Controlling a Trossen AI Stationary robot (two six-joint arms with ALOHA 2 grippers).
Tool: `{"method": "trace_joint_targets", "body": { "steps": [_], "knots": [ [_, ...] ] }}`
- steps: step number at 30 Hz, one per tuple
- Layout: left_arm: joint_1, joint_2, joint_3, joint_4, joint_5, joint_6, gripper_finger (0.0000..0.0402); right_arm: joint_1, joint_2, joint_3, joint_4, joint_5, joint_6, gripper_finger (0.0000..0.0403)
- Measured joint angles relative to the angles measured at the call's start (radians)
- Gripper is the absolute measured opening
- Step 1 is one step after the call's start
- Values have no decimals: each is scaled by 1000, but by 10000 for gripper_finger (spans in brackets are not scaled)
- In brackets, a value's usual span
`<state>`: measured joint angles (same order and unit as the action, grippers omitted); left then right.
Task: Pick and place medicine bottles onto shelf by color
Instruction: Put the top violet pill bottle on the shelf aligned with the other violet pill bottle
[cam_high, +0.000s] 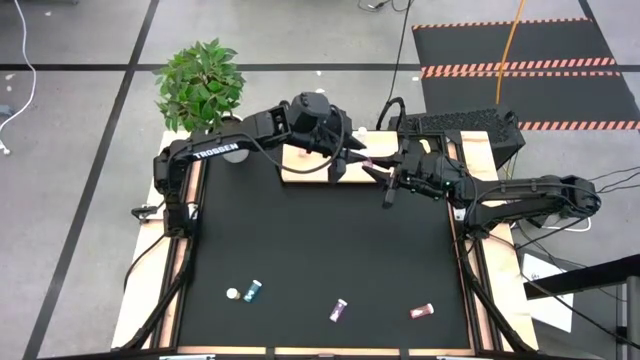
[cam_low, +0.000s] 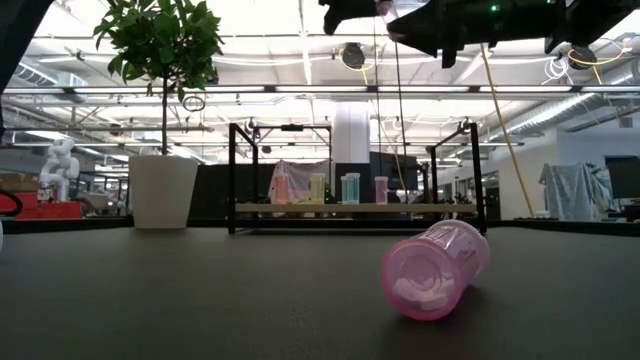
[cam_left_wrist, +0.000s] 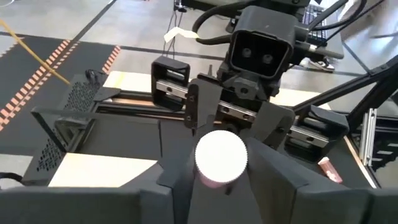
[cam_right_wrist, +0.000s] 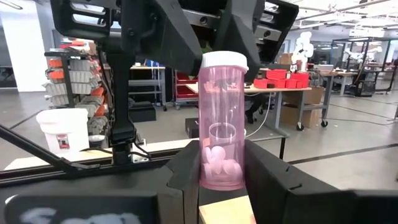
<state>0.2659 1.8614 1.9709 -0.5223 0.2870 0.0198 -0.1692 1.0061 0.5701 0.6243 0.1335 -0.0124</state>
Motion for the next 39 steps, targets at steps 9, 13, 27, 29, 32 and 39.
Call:
{"method": "trace_joint_targets", "body": {
  "steps": [9, 13, 27, 29, 32, 39],
  "knots": [
    [0, 0, 0, 0, 9, 27, 126, 0, 0, 0, 0, -2, 0, 100],
    [1, 0, 0, 0, 9, 42, 124, -2, 0, -1, -2, 15, 0, 106],
    [104, 37, 2, 22, -26, 165, 120, 3, -48, -1, -338, 206, 175, 253],
    [123, 82, 3, 53, -26, 193, 120, 14, -65, -1, -360, 206, 199, 263],
    [148, 166, 1, 103, -31, 239, 120, 29, -89, -1, -370, 209, 208, 266],
    [189, 322, 1, 203, -74, 248, 120, 43, -162, -1, -388, 359, 201, 259]
  ]
}}
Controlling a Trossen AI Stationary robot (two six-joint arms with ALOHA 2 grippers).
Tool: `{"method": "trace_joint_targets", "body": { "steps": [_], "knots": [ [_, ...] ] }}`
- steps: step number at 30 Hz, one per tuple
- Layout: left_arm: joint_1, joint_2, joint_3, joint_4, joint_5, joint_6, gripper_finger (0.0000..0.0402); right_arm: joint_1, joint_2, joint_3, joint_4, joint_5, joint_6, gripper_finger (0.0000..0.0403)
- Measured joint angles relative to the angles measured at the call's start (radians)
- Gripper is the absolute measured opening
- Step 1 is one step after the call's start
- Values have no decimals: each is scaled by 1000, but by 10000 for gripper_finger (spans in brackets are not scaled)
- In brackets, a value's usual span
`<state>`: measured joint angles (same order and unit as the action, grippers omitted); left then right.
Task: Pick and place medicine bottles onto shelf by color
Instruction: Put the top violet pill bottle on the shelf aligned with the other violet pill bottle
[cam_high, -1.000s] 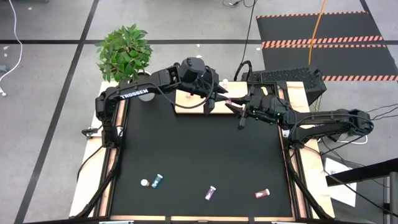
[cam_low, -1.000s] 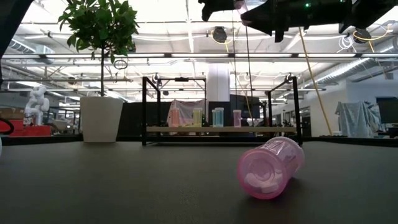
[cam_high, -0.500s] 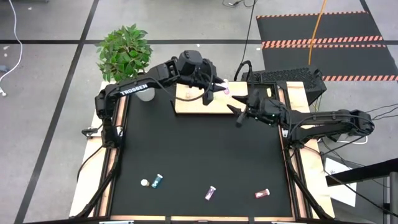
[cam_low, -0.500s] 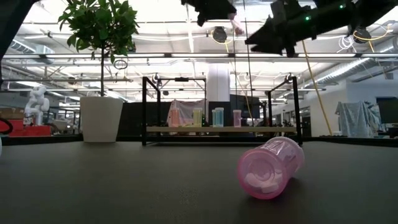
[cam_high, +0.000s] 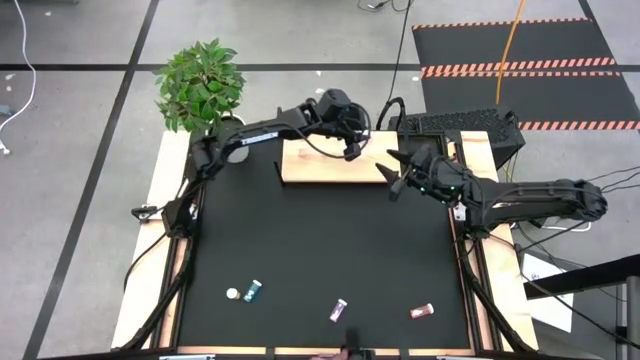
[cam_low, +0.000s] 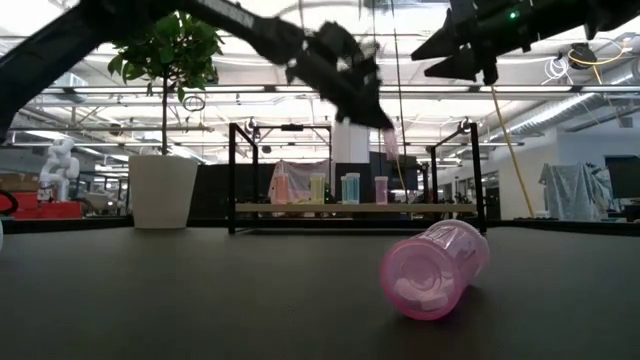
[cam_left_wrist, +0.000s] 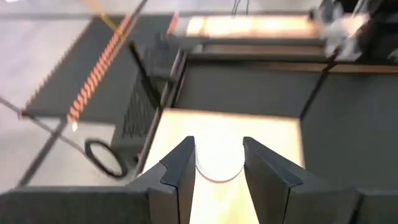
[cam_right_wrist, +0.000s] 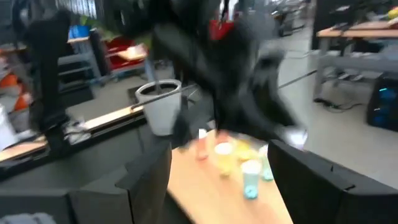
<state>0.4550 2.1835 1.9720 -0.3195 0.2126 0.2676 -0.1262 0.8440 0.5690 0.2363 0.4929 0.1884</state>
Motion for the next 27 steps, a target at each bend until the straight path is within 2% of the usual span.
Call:
{"method": "trace_joint_targets", "body": {
  "steps": [7, 13, 27],
  "knots": [
    [6, 82, -1, 1, -24, 21, 120, 0, -35, 0, -7, 12, -20, 259],
    [5, 98, 0, 12, -83, 93, 120, 0, -28, 0, -10, 13, -18, 258],
    [9, 109, 0, 1, -73, 122, 120, 0, -25, 0, -10, 35, -18, 258]
  ]
}}
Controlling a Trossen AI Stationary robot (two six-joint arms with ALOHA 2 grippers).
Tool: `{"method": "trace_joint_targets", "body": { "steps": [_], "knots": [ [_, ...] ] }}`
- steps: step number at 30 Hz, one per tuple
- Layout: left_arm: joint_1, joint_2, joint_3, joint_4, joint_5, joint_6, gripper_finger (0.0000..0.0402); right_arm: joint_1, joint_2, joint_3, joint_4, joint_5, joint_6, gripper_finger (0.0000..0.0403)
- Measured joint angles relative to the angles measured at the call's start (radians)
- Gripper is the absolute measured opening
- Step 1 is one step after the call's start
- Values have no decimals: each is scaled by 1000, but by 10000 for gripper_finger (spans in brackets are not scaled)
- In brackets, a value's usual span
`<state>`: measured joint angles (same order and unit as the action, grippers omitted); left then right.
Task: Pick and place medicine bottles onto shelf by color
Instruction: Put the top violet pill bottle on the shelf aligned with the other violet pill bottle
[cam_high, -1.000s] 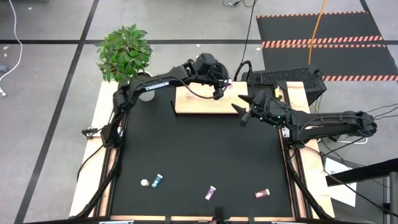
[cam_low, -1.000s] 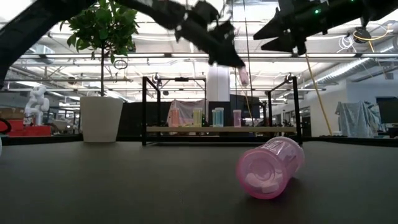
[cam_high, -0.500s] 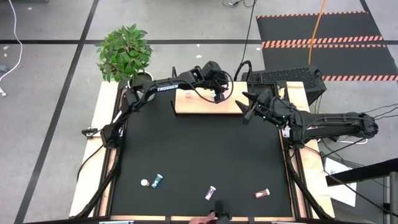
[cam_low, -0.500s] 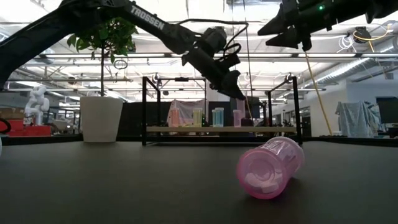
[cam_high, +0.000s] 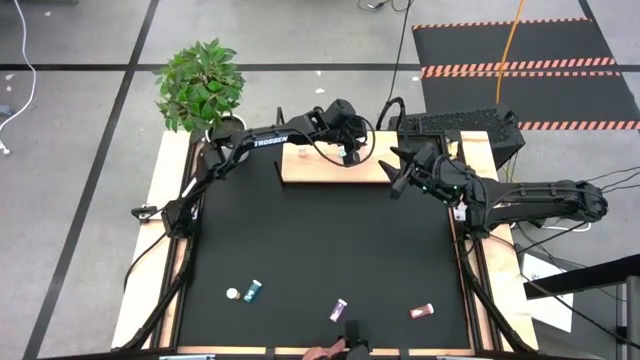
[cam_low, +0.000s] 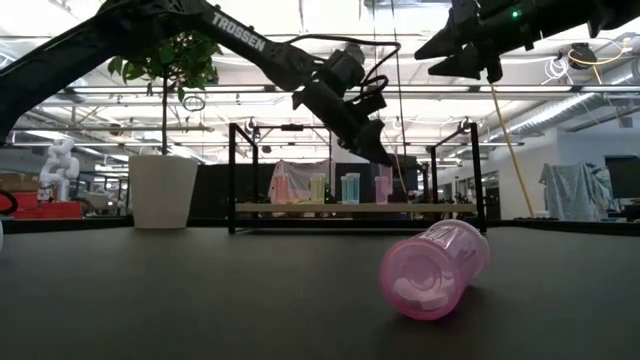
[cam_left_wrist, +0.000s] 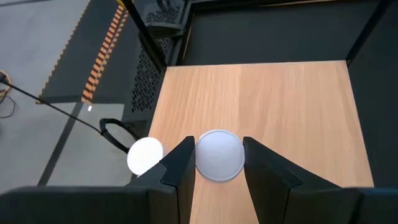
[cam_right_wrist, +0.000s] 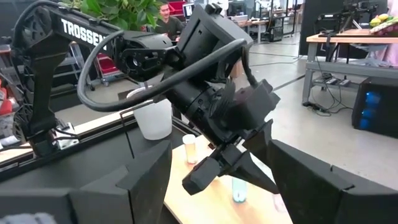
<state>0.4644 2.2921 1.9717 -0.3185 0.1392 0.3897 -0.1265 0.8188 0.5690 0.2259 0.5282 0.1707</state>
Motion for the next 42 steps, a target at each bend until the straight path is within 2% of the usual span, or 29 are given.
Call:
{"method": "trace_joint_targets", "body": {
  "steps": [13, 42],
  "knots": [
    [19, 2, 0, -10, 24, -58, 120, 0, 0, 0, 0, 0, 0, 258],
    [-3, 20, 0, -30, 46, -32, 120, 0, 0, 0, 5, 0, 4, 258]
  ]
}}
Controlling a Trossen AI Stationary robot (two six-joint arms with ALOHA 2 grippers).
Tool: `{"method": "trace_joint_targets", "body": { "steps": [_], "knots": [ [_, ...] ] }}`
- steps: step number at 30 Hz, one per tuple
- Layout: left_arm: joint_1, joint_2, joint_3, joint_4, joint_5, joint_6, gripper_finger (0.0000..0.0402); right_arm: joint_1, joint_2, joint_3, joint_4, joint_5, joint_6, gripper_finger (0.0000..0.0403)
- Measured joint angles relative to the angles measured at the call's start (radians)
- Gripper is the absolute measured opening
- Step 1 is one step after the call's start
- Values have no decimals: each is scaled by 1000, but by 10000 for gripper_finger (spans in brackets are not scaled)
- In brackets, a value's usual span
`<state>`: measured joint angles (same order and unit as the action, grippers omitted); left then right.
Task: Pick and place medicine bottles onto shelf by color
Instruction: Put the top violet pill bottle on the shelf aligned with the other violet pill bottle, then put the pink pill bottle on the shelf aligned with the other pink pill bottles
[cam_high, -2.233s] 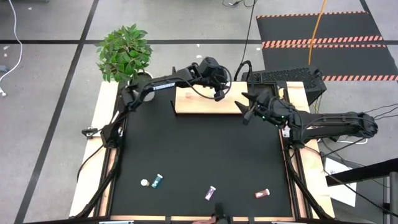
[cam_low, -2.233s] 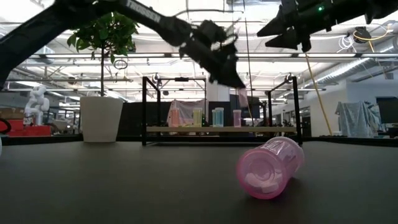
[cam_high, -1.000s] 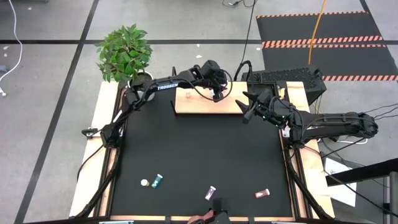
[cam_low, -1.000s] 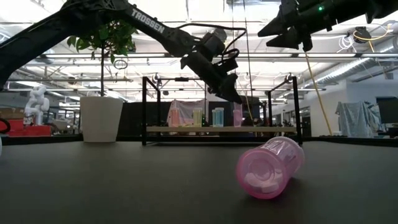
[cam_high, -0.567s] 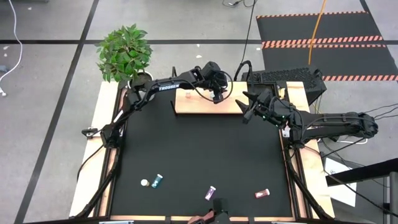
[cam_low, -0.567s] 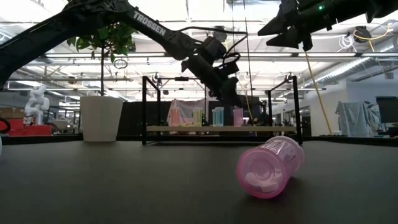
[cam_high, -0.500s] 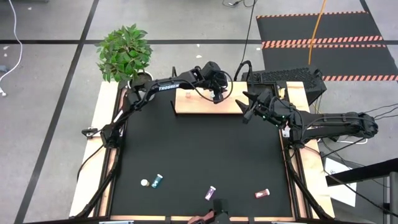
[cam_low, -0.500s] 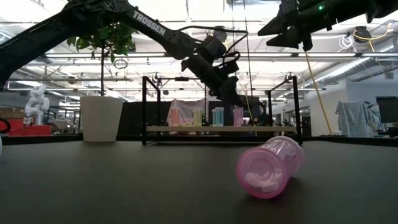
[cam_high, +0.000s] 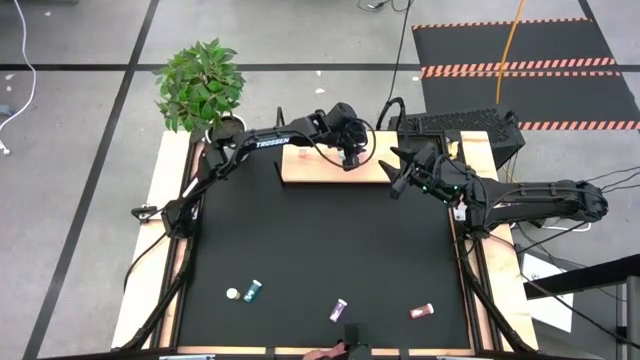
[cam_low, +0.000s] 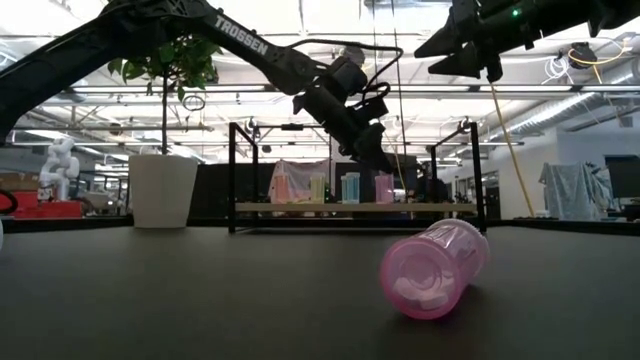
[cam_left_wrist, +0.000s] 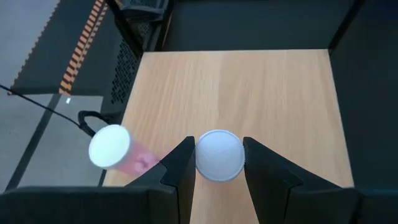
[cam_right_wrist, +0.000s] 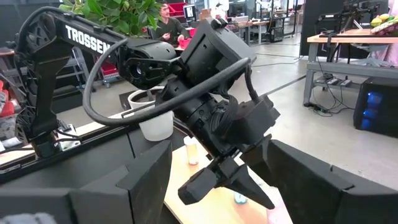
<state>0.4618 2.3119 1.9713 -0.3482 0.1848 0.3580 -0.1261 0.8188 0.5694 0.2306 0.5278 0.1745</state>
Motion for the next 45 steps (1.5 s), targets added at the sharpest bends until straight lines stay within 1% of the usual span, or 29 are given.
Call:
{"method": "trace_joint_targets", "body": {
  "steps": [24, 36, 40, 45],
  "knots": [
    [1, 0, 0, 2, -11, -2, 122, 0, 0, 0, 0, 0, 16, 259],
    [2, 0, 0, 5, -34, -18, 182, 0, 0, 0, 0, 0, 23, 259],
    [2, 0, 0, 5, -34, -18, 192, 0, 0, 0, 0, 0, 23, 259],
    [2, -1, 0, 5, -34, -19, 193, 0, 0, 0, 4, 0, 23, 259]
  ]
}}
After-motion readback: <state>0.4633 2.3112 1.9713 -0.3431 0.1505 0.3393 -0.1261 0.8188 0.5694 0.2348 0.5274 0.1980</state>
